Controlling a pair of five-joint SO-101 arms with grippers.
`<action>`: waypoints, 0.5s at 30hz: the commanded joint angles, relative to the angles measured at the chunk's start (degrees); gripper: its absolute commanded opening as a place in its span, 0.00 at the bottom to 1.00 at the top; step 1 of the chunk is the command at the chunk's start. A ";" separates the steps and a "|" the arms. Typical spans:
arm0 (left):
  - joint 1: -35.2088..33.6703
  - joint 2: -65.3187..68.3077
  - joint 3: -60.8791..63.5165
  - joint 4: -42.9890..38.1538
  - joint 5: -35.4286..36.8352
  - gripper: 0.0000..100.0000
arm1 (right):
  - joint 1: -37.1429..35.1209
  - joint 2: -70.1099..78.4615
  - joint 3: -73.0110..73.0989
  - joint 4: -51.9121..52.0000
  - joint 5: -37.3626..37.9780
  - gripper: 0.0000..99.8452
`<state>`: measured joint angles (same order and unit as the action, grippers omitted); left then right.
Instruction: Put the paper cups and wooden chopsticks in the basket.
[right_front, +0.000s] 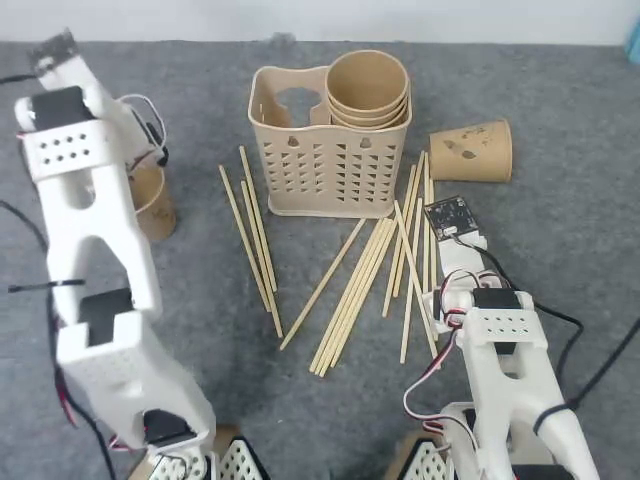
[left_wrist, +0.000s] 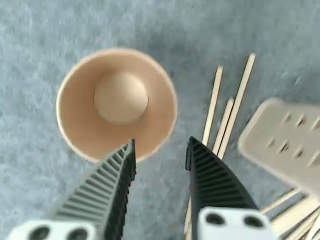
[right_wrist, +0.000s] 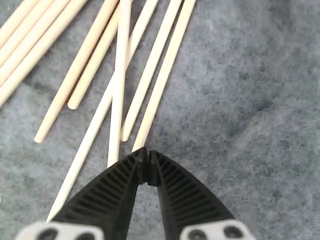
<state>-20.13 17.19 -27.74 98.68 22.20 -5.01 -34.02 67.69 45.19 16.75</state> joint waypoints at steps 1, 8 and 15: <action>1.85 -8.70 7.08 -0.62 -2.90 0.16 | 0.84 -0.57 -0.62 -1.10 0.70 0.01; 2.99 -23.91 30.64 -13.80 -4.40 0.16 | 0.92 -0.66 -0.70 -0.75 0.26 0.01; 2.46 -38.24 57.63 -30.77 -4.57 0.16 | 7.34 -0.75 -5.89 1.19 -5.80 0.01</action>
<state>-17.67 -13.93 20.18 75.21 18.33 -1.49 -34.02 67.08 45.19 14.11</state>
